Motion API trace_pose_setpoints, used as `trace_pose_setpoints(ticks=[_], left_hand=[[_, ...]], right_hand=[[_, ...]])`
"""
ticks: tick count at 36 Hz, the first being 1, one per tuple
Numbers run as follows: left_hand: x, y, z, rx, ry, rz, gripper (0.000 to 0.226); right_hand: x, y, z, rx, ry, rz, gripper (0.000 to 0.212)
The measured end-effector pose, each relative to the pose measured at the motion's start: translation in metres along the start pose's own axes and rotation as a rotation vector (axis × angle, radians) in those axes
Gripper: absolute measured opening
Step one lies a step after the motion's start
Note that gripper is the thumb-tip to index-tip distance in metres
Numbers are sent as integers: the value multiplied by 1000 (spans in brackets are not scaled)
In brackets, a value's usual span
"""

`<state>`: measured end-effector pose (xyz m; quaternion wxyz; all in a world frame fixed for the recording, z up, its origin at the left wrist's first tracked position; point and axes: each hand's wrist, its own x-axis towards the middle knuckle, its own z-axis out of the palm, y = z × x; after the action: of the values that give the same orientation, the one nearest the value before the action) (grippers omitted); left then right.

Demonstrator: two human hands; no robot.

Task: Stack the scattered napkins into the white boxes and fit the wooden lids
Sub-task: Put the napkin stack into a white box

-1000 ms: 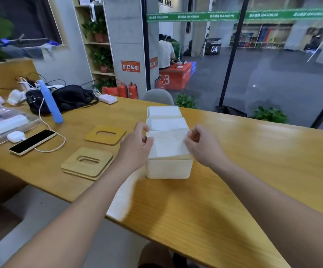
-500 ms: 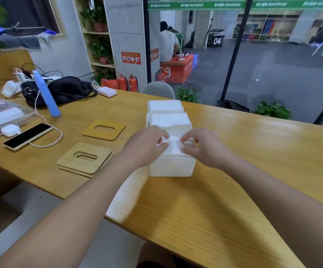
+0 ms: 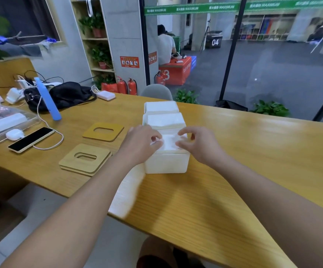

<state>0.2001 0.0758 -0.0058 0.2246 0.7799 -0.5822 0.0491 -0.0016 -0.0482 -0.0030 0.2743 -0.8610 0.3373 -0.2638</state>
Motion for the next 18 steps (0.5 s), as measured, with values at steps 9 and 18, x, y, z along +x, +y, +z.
trace_pose_setpoints(ticks=[9, 18], left_hand=[[-34, 82, 9, -215, 126, 95, 17], [-61, 178, 75, -379, -26, 129, 22]], right_hand=[[-61, 26, -44, 106, 67, 8, 37], [-151, 82, -80, 120, 130, 104, 35]])
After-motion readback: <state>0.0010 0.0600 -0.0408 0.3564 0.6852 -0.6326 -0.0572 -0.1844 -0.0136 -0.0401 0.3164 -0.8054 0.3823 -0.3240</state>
